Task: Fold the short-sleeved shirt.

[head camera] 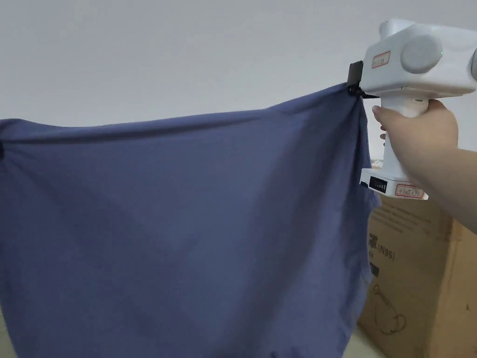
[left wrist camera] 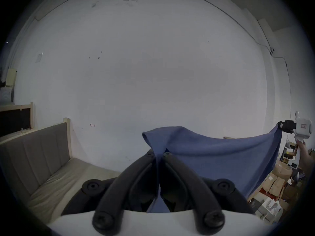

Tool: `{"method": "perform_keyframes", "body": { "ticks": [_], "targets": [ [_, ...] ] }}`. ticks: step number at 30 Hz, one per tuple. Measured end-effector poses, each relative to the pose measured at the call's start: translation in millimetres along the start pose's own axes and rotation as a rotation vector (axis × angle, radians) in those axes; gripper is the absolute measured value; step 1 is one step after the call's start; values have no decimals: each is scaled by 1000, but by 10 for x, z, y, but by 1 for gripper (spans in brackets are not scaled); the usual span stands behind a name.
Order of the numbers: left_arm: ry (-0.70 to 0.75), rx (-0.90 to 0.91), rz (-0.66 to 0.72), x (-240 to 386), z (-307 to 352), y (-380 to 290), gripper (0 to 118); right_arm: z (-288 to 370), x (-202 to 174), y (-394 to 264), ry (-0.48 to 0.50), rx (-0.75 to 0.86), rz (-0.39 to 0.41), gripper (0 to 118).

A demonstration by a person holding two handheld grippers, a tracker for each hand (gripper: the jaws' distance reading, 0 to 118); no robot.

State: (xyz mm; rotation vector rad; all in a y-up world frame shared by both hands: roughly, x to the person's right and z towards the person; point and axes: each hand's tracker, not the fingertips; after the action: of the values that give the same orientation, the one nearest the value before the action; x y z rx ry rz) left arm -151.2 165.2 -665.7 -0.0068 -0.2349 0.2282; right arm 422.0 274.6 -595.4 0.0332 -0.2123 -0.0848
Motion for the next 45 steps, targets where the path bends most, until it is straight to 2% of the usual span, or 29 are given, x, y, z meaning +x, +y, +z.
{"method": "perform_keyframes", "body": {
  "ticks": [4, 8, 12, 16, 18, 20, 24, 28, 31, 35, 36, 37, 38, 40, 41, 42, 43, 45],
  "targets": [
    [-18, -42, 39, -86, -101, -304, 1, -62, 90, -394, 15, -72, -4, 0],
    [-29, -202, 100, -301, -100, -1041, 1, 1, 239, -1401, 47, -230, 37, 0],
    [-20, -460, 156, -598, 234, -2192, 1, 393, 475, -2923, 89, -559, -4, 0],
    [-20, -744, 95, -820, 846, -3210, 1, 1100, 704, -4324, 96, -901, 34, 0],
    [-16, -830, 72, -900, 1238, -3521, 1, 1538, 838, -4743, 108, -1029, 13, 0],
    [-18, -869, 88, -985, 1615, -3665, 1, 1994, 940, -4927, 110, -1116, -11, 0],
    [-70, -954, 112, -1121, 2321, -3744, 1, 2791, 1179, -4965, 153, -1241, 22, 0],
    [-130, -1045, 30, -1138, 2970, -3789, 1, 3443, 1346, -4897, 174, -1314, 5, 0],
    [-176, -1100, 15, -1032, 3384, -3780, 1, 3704, 1380, -4877, 169, -1330, 47, 0],
    [-180, -1106, -14, -958, 3645, -3692, 3, 3802, 1347, -4821, 159, -1338, 40, 0],
    [-183, -1080, -20, -936, 3659, -3603, 5, 3799, 1334, -4799, 156, -1336, 43, 4],
    [-189, -1040, -17, -926, 3664, -3522, 11, 3801, 1313, -4775, 150, -1325, 52, 18],
    [-191, -1014, -15, -915, 3669, -3437, 31, 3808, 1278, -4742, 138, -1303, 76, 51],
    [-166, -1005, -16, -1009, 3667, -3339, 47, 3803, 1201, -4642, 83, -1260, 199, 70],
    [-158, -999, -14, -1015, 3679, -3278, 57, 3796, 1179, -4589, 89, -1249, 206, 80],
    [-142, -992, -29, -1014, 3689, -3216, 93, 3801, 1155, -4514, 104, -1234, 182, 100],
    [-136, -985, -26, -1066, 3686, -3213, 118, 3797, 1129, -4431, 118, -1196, 156, 110],
    [-138, -888, 5, -1067, 3698, -3090, 112, 3849, 976, -4185, 142, -1111, 84, 111]
  ]
}}
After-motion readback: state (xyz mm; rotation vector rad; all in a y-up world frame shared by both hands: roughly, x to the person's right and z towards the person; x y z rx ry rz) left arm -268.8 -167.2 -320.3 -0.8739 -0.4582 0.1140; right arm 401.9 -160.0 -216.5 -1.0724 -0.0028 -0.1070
